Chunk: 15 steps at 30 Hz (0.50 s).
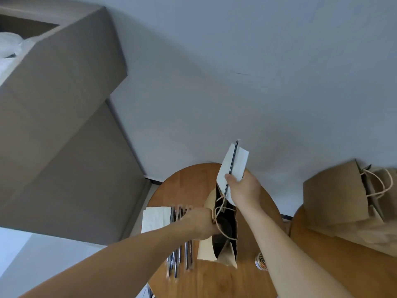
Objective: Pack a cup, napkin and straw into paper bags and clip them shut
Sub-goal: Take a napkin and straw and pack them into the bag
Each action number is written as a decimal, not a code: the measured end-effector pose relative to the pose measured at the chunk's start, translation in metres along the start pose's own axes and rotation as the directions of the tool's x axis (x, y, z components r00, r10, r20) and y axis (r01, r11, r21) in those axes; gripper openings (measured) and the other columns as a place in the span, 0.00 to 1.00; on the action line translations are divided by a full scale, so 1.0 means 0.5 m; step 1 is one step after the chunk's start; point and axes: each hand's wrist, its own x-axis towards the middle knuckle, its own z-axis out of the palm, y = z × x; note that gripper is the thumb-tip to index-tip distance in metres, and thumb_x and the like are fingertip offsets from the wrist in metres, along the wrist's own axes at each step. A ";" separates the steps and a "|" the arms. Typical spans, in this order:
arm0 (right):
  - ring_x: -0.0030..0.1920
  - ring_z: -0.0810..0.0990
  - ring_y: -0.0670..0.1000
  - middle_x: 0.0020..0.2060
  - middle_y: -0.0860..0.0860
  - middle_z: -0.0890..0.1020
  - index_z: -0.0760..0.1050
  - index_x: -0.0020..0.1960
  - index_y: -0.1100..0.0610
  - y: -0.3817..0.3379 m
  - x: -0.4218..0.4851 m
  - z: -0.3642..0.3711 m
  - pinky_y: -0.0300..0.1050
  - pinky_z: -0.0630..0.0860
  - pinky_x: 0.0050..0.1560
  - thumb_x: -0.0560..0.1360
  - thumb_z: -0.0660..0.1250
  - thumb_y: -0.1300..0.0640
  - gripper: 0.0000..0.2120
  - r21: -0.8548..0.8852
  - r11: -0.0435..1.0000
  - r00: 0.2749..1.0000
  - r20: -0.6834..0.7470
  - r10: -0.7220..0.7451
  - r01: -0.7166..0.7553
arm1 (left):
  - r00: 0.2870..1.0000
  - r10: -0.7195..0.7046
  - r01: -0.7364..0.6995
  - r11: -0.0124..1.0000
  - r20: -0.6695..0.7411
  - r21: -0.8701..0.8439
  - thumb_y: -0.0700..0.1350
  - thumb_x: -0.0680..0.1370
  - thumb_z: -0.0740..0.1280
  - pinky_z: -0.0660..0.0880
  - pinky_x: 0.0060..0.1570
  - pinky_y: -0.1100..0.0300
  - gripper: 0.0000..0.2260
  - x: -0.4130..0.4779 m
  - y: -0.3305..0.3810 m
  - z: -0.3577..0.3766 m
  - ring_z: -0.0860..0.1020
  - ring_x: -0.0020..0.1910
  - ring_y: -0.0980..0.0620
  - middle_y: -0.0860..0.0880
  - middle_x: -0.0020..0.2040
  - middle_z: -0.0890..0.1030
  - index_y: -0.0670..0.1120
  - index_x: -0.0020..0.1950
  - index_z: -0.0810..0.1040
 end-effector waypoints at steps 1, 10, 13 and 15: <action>0.40 0.79 0.43 0.46 0.46 0.82 0.78 0.55 0.53 0.002 -0.008 0.006 0.28 0.65 0.27 0.76 0.69 0.51 0.10 -0.015 1.000 1.000 0.022 0.006 -0.006 | 1.000 -0.029 0.029 0.998 0.001 -0.052 0.57 0.76 0.64 0.83 0.45 0.50 0.17 0.000 0.000 0.002 0.84 0.38 0.46 0.45 0.39 0.84 0.44 0.45 0.82; 0.49 0.79 0.49 0.53 0.48 0.81 0.76 0.60 0.53 0.029 -0.082 -0.005 0.31 0.66 0.34 0.77 0.68 0.53 0.12 -0.281 0.958 0.954 0.297 0.035 0.052 | 0.973 -0.187 0.231 0.799 0.135 -0.556 0.42 0.78 0.60 0.74 0.27 0.62 0.11 -0.023 -0.001 -0.019 0.80 0.27 0.49 0.41 0.33 0.83 0.38 0.44 0.78; 0.43 0.77 0.46 0.48 0.47 0.80 0.75 0.54 0.52 0.051 -0.094 -0.008 0.32 0.65 0.31 0.78 0.68 0.54 0.06 -0.419 0.906 0.933 0.346 0.102 0.057 | 0.971 -0.184 0.241 0.762 0.155 -0.601 0.40 0.78 0.59 0.70 0.25 0.64 0.09 -0.032 0.000 -0.026 0.79 0.27 0.48 0.40 0.33 0.82 0.37 0.43 0.77; 0.39 0.74 0.44 0.43 0.44 0.77 0.71 0.50 0.48 0.072 -0.103 -0.003 0.32 0.68 0.33 0.78 0.68 0.54 0.05 -0.496 0.866 0.926 0.353 0.135 0.063 | 0.973 -0.178 0.233 0.762 0.150 -0.604 0.40 0.77 0.58 0.71 0.26 0.63 0.10 -0.034 -0.006 -0.028 0.80 0.29 0.47 0.40 0.34 0.83 0.36 0.45 0.77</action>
